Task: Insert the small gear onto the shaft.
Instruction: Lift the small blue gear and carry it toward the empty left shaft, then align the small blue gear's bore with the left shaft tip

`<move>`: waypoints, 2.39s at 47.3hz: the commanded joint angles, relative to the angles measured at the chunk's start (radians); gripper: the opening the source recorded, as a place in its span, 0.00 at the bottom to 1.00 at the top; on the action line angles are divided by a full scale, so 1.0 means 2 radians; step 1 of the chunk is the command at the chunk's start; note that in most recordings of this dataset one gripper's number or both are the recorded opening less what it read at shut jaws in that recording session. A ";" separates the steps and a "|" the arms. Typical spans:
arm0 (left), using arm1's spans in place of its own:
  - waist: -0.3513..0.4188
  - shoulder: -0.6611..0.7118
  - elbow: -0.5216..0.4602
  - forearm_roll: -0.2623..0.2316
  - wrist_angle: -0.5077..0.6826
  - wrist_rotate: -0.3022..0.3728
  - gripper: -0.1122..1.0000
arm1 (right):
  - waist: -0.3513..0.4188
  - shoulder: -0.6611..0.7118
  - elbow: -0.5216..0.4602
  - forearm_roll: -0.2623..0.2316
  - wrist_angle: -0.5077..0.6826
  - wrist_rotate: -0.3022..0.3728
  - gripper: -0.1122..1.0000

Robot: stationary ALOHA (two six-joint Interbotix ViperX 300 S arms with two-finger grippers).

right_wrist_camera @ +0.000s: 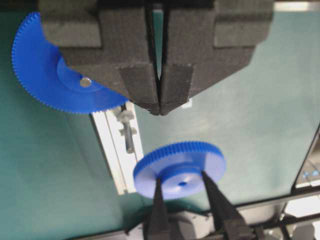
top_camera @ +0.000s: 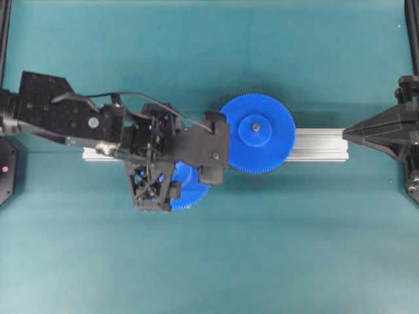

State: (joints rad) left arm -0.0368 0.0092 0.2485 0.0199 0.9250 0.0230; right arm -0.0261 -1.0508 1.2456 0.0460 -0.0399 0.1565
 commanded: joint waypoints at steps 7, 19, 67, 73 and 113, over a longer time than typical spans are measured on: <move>0.014 -0.021 -0.015 0.002 -0.004 0.003 0.72 | -0.001 0.002 -0.005 0.000 -0.003 0.005 0.14; 0.031 -0.018 -0.015 0.002 -0.006 0.015 0.72 | -0.001 0.002 -0.005 0.000 -0.003 0.005 0.14; 0.057 0.013 -0.011 0.003 -0.028 0.040 0.72 | -0.001 0.002 -0.002 0.000 -0.003 0.005 0.14; 0.061 0.014 -0.008 0.002 -0.033 0.040 0.72 | -0.001 0.002 -0.002 0.000 -0.003 0.005 0.14; 0.077 0.028 0.021 0.003 -0.064 0.044 0.72 | -0.002 0.002 -0.002 0.000 -0.003 0.005 0.14</move>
State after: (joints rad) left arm 0.1028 0.0828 0.2991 0.0215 0.8023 0.1058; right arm -0.0276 -1.0523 1.2517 0.0460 -0.0414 0.1565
